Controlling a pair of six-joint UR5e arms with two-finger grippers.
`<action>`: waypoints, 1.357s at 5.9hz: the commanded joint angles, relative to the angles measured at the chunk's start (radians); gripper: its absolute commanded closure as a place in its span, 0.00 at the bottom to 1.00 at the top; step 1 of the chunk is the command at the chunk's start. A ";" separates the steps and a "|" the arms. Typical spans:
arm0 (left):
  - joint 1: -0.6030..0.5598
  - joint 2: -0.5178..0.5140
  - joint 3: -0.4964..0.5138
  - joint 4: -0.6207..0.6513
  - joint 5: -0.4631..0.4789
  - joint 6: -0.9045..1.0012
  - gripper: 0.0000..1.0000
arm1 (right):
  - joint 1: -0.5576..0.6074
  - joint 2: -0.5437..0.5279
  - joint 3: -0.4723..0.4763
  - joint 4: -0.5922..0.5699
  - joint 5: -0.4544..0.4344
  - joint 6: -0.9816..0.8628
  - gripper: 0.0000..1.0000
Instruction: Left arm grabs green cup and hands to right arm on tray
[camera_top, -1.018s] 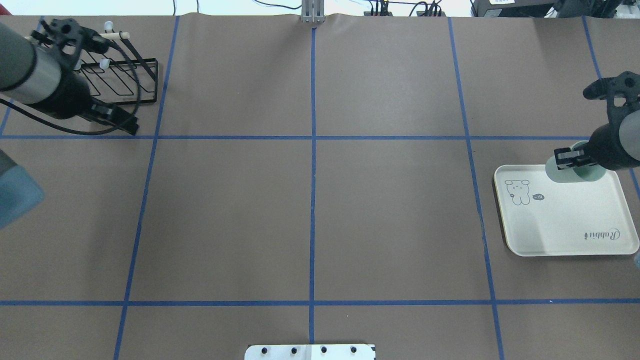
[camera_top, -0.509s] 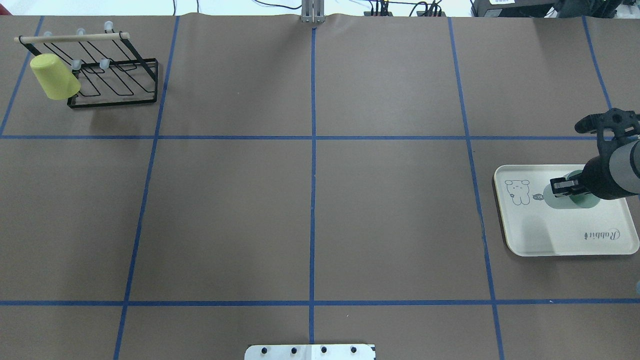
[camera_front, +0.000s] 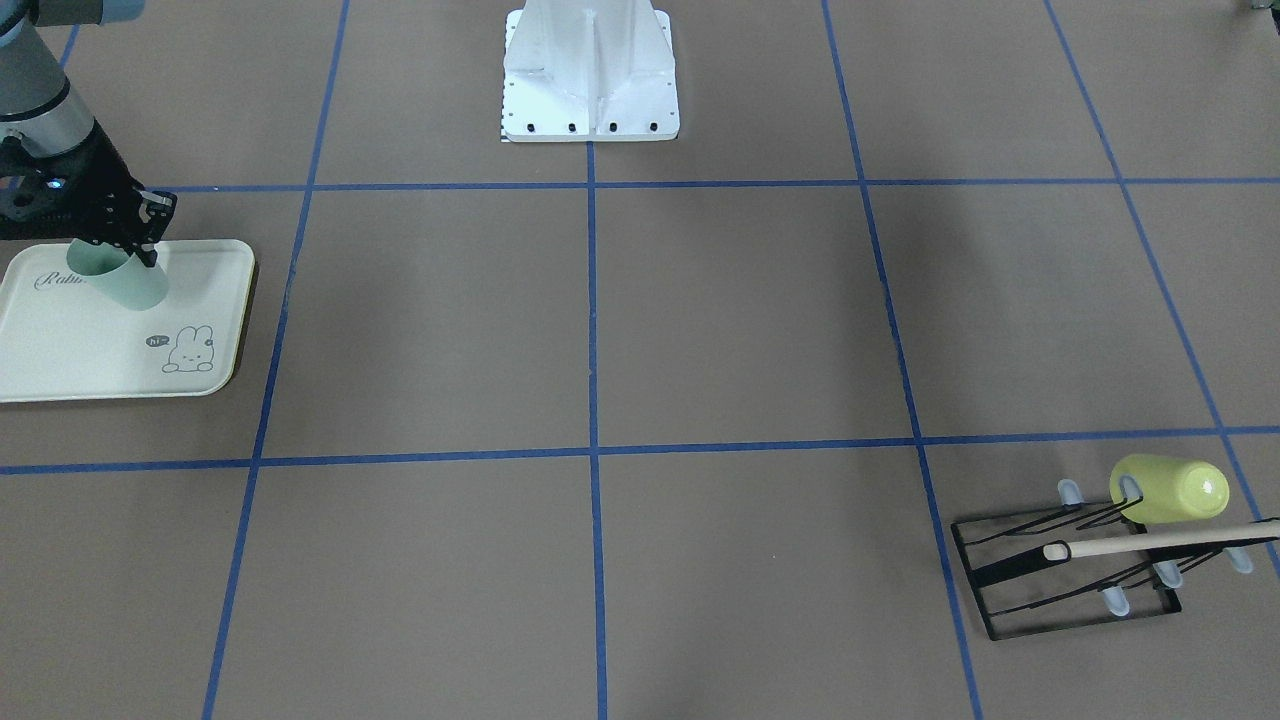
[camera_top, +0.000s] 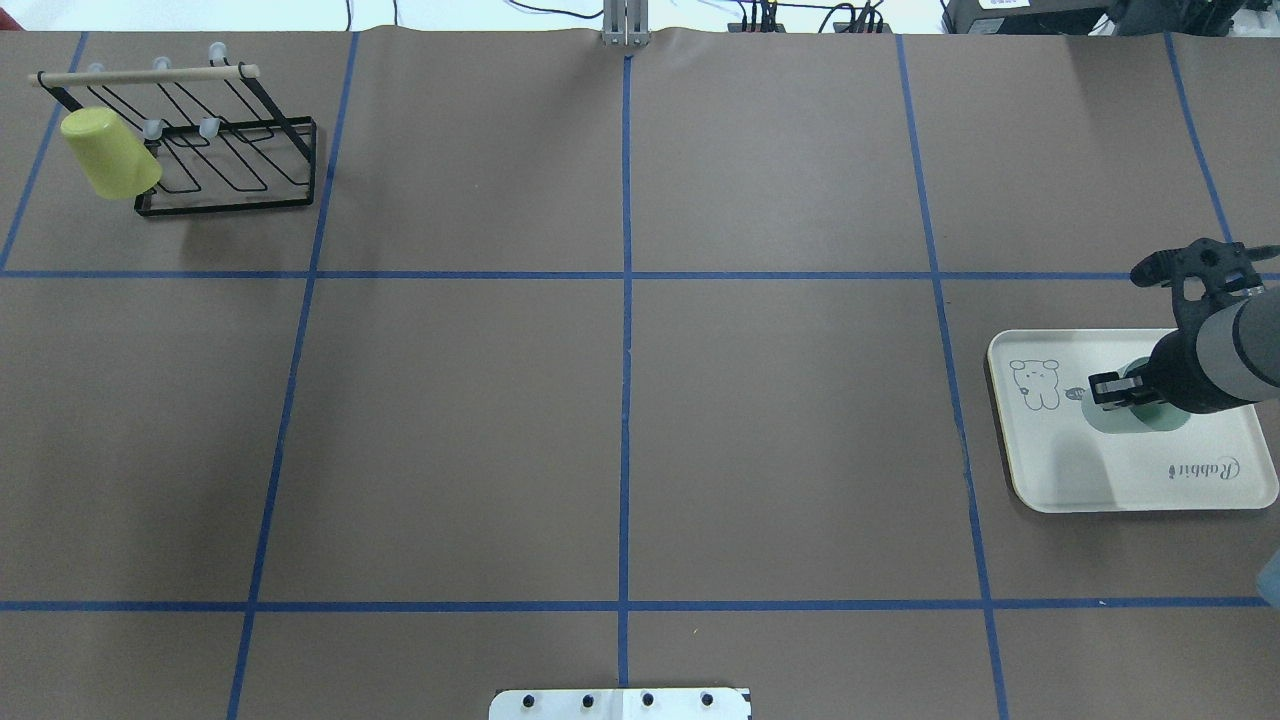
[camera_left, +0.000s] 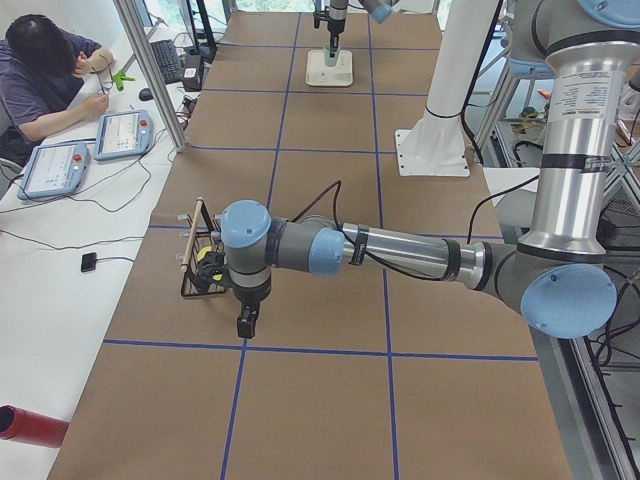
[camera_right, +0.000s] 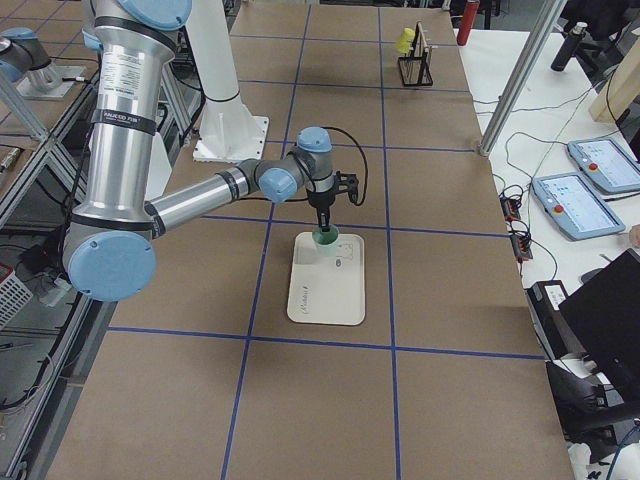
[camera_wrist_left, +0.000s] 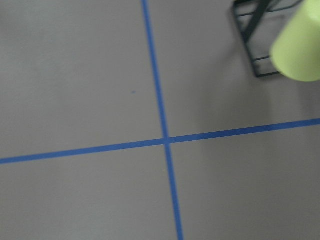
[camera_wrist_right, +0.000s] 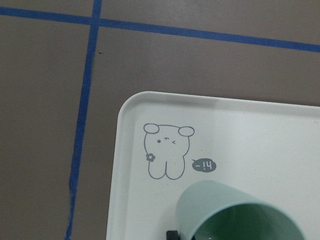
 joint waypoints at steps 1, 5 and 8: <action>-0.030 0.052 -0.036 0.003 0.001 -0.005 0.00 | -0.018 0.039 -0.055 0.000 -0.005 -0.003 0.58; -0.030 0.055 -0.036 0.002 -0.002 -0.007 0.00 | -0.005 0.081 -0.031 -0.012 -0.008 -0.021 0.00; -0.028 0.055 -0.037 -0.001 -0.003 -0.007 0.00 | 0.246 0.129 -0.038 -0.150 0.132 -0.319 0.00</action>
